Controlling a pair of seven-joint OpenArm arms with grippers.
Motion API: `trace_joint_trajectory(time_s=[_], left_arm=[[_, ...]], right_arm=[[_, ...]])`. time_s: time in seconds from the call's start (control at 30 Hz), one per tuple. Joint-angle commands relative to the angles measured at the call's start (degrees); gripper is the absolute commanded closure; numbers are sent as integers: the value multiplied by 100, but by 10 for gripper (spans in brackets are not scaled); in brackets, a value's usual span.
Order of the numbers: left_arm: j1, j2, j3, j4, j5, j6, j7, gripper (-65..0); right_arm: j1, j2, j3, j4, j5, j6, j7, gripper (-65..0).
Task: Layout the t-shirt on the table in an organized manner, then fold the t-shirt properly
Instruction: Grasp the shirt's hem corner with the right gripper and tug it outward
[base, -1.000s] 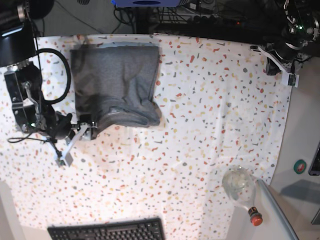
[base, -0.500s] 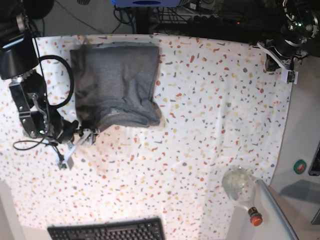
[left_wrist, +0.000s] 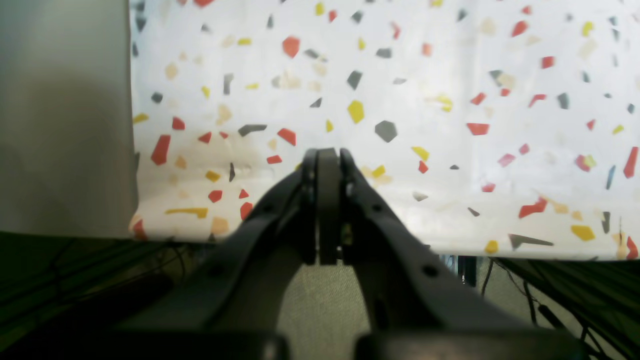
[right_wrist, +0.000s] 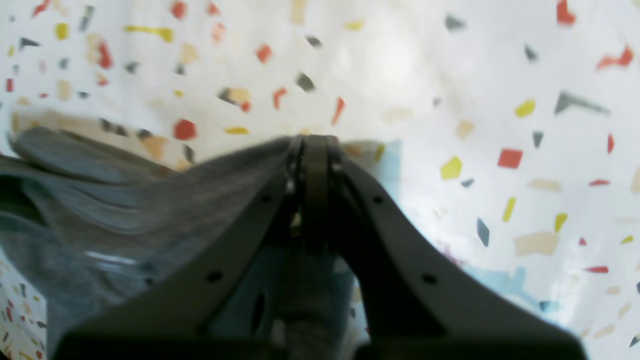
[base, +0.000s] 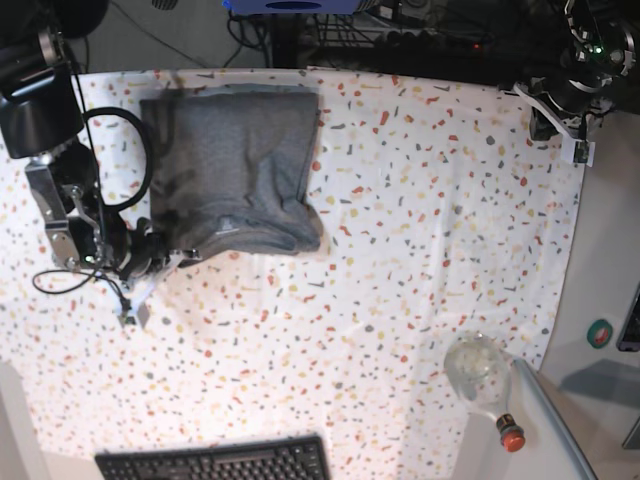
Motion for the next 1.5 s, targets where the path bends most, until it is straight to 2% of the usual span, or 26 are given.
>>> trace_joint_trajectory(time_s=[0.0, 0.27, 0.4, 0.47, 0.5, 0.6, 0.63, 0.67, 0.7, 0.83, 0.97, 1.27, 1.33, 1.47], left_arm=[[-31, -66, -24, 12, -39, -6, -87, 0], [-127, -66, -24, -50, -39, -6, -87, 0], [-127, -66, -24, -50, -39, -6, -87, 0], [-136, -66, -24, -50, -39, -6, -87, 0], [-136, -66, -24, -58, -39, -6, -87, 0], [-136, -66, -24, -58, -39, -6, -87, 0], [-136, -66, -24, -58, -39, -6, -87, 0], [-136, -66, -24, -58, -39, -6, -87, 0], [-136, -66, -24, -58, -39, -6, -87, 0], [-136, -66, -24, -58, -39, -6, -87, 0], [-136, -75, -24, -58, -39, -6, -87, 0], [-136, -75, -24, -58, -39, -6, -87, 0], [-136, -75, -24, -58, -39, -6, -87, 0], [-127, -75, -24, -58, -39, -6, -87, 0]], right_arm=[[159, 53, 59, 47, 23, 4, 93, 0], [159, 53, 86, 38, 23, -14, 128, 0], [106, 26, 886, 196, 76, -14, 67, 0], [9, -53, 1378, 469, 454, 294, -311, 0], [-8, -79, 1571, 565, 621, 469, -487, -35], [44, -106, 1624, 592, 700, 628, -637, -383], [62, -106, 1545, 574, 700, 645, -628, -465], [71, -106, 1457, 504, 709, 654, -628, -521], [115, -106, 1369, 416, 709, 663, -619, -542], [282, -106, 1176, -270, 727, 663, -294, -495], [352, -88, 903, -569, 709, 663, -109, -486], [334, -106, 719, -560, 744, 663, -162, -471], [334, -106, 719, -560, 744, 663, -162, -410], [334, -106, 719, -560, 753, 663, -162, -158]])
